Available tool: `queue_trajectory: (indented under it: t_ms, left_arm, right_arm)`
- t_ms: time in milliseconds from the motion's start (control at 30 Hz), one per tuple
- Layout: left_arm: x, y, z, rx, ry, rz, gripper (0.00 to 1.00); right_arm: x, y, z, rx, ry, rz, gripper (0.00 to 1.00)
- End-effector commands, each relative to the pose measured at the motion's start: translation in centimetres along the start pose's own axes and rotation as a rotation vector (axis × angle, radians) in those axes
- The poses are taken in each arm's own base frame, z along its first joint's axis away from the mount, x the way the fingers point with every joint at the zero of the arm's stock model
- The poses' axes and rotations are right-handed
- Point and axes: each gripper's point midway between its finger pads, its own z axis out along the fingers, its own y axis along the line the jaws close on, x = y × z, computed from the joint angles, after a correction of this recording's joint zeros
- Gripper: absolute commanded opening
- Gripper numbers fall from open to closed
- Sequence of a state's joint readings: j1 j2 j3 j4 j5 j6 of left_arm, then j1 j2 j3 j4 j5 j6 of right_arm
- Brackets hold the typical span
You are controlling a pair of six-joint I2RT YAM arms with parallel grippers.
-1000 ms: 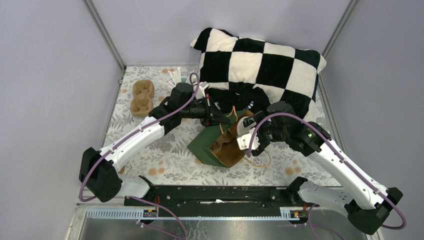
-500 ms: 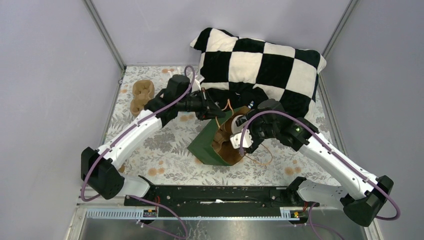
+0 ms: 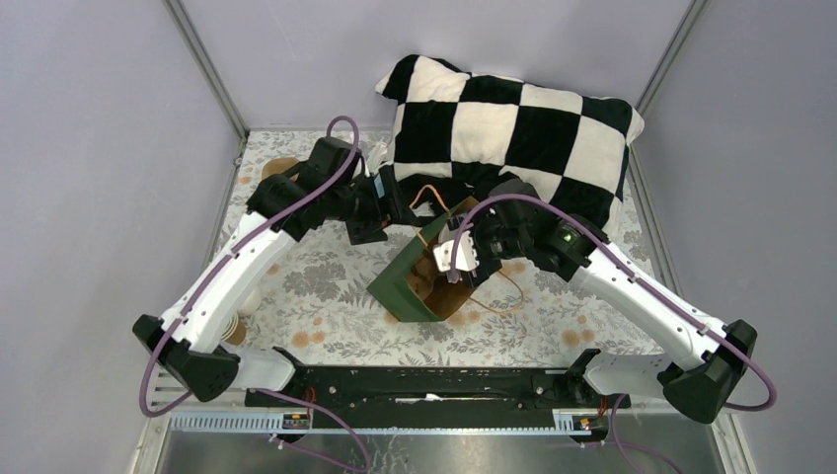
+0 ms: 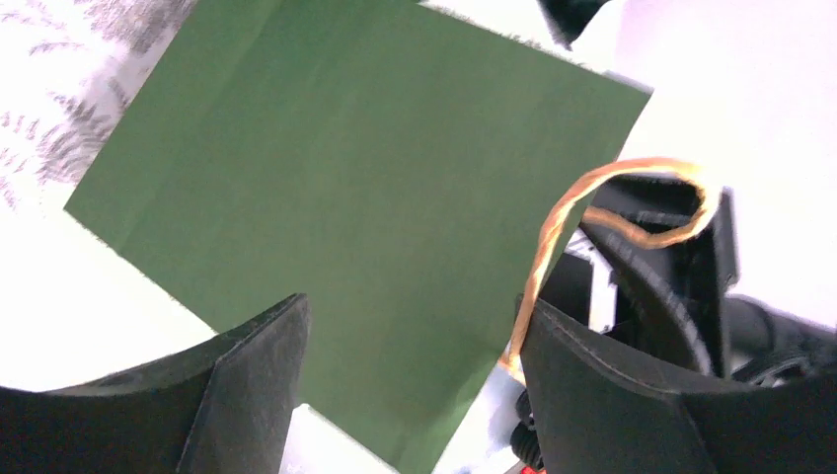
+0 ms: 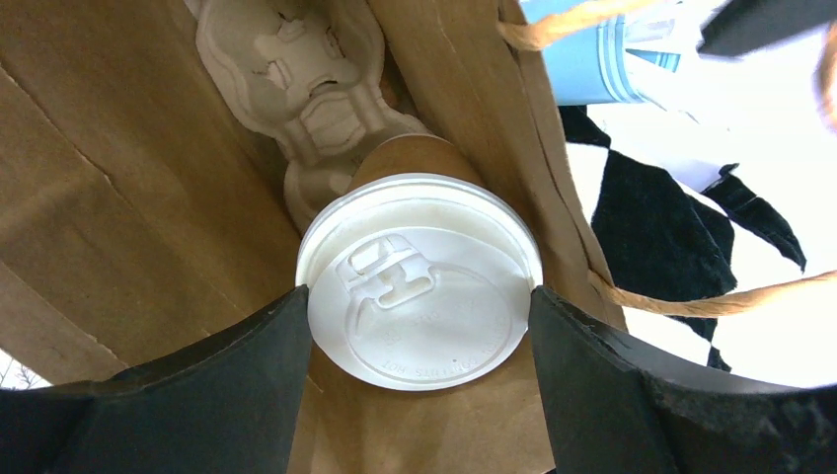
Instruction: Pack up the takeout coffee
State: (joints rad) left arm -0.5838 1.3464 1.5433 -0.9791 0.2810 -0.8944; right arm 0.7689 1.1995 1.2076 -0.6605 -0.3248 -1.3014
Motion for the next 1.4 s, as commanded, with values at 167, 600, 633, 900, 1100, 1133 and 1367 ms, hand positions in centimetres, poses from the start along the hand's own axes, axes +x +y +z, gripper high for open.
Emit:
queue_trajectory:
  t_ms: [167, 600, 633, 900, 1100, 1133, 1367]
  left_arm:
    - [6.6, 1.7, -5.2, -0.179, -0.056, -0.045, 0.82]
    - [12.5, -2.6, -4.8, 0.015, 0.093, -0.056, 0.69]
    - [13.1, -3.2, -4.4, 0.056, 0.12, -0.028, 0.61]
    - [16.0, -0.7, -1.9, 0.067, 0.211, 0.02, 0.34]
    - [13.7, 3.3, 0.0, -0.104, 0.133, -0.001, 0.28]
    - [12.7, 3.9, 0.2, -0.123, 0.115, -0.012, 0.27]
    - [6.8, 5.0, 1.7, -0.132, 0.008, -0.027, 0.28]
  right_arm:
    - [-1.3, -2.4, 0.0, 0.058, -0.006, 0.082, 0.5]
    - [-1.7, -2.6, 0.2, 0.119, -0.039, 0.144, 0.51]
    - [-1.7, -2.5, 0.2, 0.118, -0.044, 0.15, 0.52]
    - [-1.7, -3.0, 0.5, 0.127, -0.041, 0.167, 0.52]
    - [-1.8, -2.1, 0.9, 0.083, -0.049, 0.166, 0.51]
    - [-1.7, -1.9, 1.0, 0.078, -0.048, 0.169, 0.51]
    - [-1.9, -1.2, 1.4, 0.05, -0.049, 0.181, 0.5]
